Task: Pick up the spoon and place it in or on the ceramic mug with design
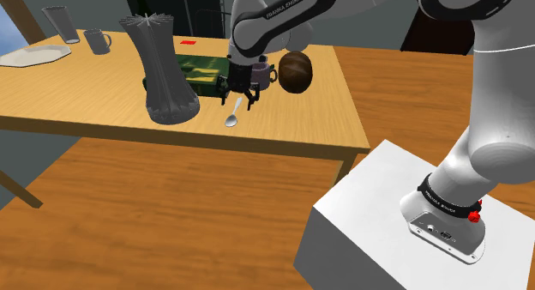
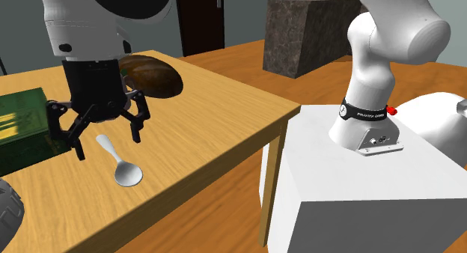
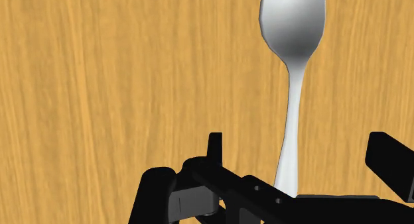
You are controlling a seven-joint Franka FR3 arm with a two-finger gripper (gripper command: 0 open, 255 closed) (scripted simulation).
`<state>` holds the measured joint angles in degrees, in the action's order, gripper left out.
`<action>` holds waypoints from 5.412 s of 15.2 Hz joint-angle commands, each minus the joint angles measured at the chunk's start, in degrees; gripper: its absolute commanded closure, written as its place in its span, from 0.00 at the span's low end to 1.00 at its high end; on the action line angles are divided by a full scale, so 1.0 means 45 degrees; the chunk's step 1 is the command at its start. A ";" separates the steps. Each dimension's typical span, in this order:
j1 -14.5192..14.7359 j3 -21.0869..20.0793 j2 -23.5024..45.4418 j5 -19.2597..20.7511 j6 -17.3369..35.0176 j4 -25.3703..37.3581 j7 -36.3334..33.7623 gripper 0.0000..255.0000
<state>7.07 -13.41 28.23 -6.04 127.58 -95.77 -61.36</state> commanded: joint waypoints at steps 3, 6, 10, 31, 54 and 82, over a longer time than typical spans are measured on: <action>0.0004 0.0001 0.0013 0.0002 0.0013 0.0004 -0.0002 0.00; 0.0003 0.0001 0.0012 0.0002 0.0011 0.0003 -0.0002 1.00; 0.0002 0.0000 0.0002 0.0000 0.0008 -0.0003 -0.0001 1.00; -0.0062 -0.0069 -0.1005 -0.0053 -0.2253 0.1287 -0.0292 1.00; -0.1044 0.0325 -0.0615 -0.0100 -0.5760 0.4956 0.0726 1.00; -0.2807 0.0964 0.2065 -0.0108 -0.5613 0.6994 0.3314 1.00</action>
<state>-5.52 -9.08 37.55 -6.51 102.11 -64.08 -46.52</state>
